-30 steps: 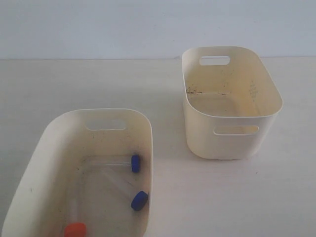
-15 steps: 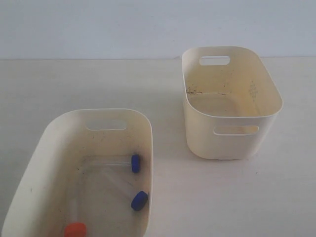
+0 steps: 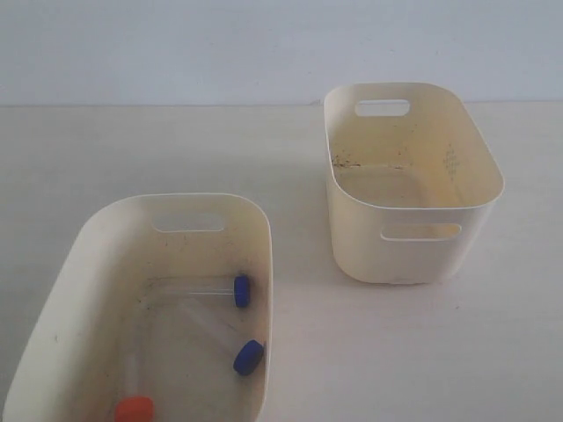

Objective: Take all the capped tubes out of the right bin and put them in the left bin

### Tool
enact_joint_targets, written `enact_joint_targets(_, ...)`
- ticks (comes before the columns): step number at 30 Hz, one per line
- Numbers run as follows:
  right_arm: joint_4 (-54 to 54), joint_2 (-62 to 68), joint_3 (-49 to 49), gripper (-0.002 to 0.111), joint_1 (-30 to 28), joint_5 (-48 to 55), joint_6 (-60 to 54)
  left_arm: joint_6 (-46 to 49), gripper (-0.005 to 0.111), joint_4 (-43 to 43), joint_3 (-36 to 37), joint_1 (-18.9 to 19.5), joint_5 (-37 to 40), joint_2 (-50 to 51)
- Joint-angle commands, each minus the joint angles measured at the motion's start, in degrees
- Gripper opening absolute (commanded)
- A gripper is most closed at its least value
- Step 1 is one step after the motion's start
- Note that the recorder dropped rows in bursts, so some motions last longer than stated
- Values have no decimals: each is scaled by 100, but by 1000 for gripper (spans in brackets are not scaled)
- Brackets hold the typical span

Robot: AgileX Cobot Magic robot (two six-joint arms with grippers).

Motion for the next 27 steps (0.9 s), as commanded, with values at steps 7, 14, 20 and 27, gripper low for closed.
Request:
enact_joint_targets(7, -205, -25, -3, 0, -4, -24, 59, -54, 4, -16, -21, -31, -6, 3)
enact_joint_targets(14, -194, -25, -3, 0, -4, -24, 70, -54, 4, -16, -21, -31, -6, 3)
enact_joint_targets(20, -194, -25, -3, 0, -4, -24, 70, -54, 4, -16, -21, -31, -6, 3)
enact_joint_targets(27, -194, -25, -3, 0, -4, -24, 70, -54, 4, -16, -21, -31, -6, 3)
